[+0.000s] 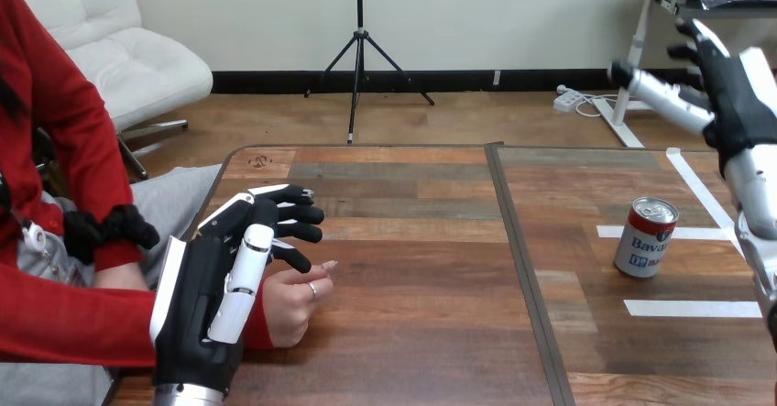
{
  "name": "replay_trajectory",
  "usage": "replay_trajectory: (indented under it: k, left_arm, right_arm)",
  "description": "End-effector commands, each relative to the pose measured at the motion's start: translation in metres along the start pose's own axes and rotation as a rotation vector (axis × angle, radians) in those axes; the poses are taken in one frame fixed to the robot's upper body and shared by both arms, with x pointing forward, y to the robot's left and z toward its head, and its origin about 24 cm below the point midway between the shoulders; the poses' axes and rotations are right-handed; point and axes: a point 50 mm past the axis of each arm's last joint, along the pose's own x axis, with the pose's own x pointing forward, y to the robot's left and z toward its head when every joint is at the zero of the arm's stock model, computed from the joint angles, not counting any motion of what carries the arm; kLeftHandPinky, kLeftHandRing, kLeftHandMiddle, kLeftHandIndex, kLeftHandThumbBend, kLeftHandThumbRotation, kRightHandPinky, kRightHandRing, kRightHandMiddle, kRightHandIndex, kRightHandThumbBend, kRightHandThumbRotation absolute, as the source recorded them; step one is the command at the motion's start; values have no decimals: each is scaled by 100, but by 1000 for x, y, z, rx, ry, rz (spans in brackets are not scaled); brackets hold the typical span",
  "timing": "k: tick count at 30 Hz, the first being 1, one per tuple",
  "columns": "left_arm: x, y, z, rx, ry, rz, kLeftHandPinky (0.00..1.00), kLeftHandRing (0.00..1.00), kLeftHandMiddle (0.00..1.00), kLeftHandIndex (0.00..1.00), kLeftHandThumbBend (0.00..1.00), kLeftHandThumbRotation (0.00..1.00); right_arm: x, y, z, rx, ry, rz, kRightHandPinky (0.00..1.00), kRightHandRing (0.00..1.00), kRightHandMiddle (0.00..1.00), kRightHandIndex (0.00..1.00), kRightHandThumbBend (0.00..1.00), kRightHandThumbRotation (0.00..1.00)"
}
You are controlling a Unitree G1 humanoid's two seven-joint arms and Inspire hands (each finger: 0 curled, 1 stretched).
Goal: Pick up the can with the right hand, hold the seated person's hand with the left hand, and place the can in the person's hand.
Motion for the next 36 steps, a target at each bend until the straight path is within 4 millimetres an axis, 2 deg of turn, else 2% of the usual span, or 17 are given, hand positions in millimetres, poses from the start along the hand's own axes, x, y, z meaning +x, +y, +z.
replay_trajectory:
  k: [1,13,22,36]
  left_arm:
    - [18,-4,16,-7,-99,-16,40,57,59,61,39,87]
    - [19,-4,16,0,-103,-25,41,56,59,61,39,86]
    - [20,-4,16,-1,-103,-24,41,56,58,61,39,87]
    - [21,-3,16,2,-105,-25,40,54,57,60,40,87]
  right_arm:
    - [7,-11,9,-18,-5,-28,67,85,91,97,98,56]
    - [3,-9,-5,-49,60,-7,80,97,98,100,100,45]
    - [0,-5,-14,-44,98,10,88,100,100,100,100,38]
    - [-4,2,-24,-83,175,42,84,100,100,100,100,33]
